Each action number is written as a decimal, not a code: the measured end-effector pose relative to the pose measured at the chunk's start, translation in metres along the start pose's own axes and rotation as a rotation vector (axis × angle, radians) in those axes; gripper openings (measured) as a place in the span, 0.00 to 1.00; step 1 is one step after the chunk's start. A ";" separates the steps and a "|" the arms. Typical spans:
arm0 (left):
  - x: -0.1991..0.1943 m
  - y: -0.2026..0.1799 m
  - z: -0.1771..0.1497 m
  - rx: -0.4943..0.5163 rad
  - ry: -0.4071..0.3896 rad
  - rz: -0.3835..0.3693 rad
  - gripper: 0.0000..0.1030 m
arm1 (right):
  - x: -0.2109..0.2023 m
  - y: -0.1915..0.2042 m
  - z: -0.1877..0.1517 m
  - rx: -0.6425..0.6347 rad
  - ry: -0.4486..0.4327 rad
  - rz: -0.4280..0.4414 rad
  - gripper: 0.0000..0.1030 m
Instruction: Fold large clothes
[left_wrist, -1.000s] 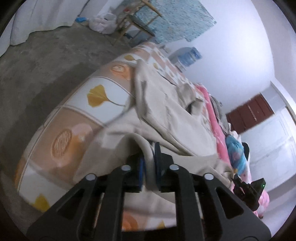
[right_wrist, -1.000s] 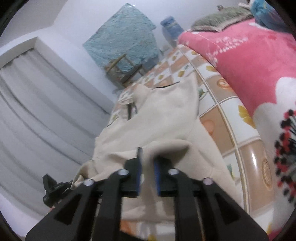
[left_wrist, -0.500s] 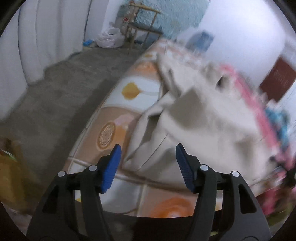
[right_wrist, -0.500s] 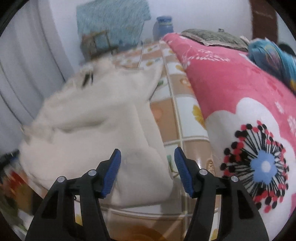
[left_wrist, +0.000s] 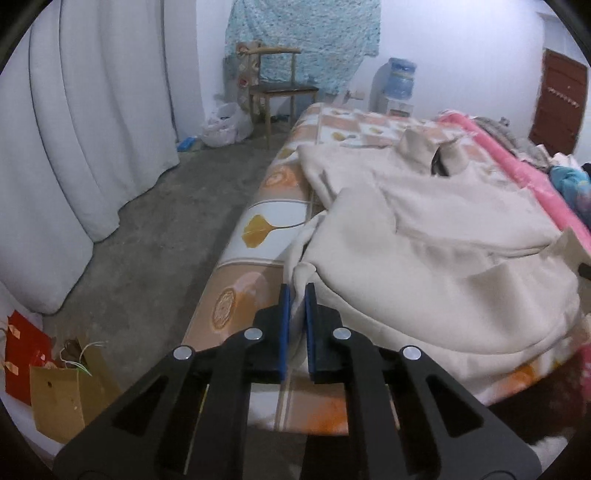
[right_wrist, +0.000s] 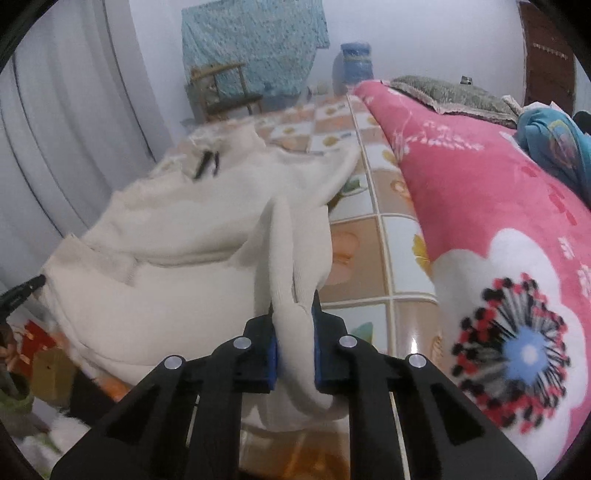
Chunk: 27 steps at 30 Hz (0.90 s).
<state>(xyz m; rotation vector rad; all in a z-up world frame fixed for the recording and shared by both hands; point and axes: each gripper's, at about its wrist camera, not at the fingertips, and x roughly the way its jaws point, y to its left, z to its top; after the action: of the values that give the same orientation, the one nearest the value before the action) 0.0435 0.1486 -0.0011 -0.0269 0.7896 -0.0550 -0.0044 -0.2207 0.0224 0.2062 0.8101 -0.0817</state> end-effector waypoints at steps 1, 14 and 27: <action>-0.004 0.002 -0.002 -0.003 0.012 -0.008 0.07 | -0.003 -0.001 -0.001 0.007 0.007 0.005 0.13; -0.027 0.028 -0.017 -0.088 -0.066 -0.050 0.24 | -0.037 -0.008 -0.015 0.031 -0.041 -0.047 0.53; 0.023 -0.132 -0.041 0.248 0.093 -0.340 0.44 | 0.051 0.077 -0.031 -0.141 0.172 0.011 0.56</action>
<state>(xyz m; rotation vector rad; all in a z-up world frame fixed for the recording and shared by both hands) 0.0255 0.0156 -0.0407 0.0772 0.8604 -0.4781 0.0200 -0.1390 -0.0236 0.0853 0.9822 0.0034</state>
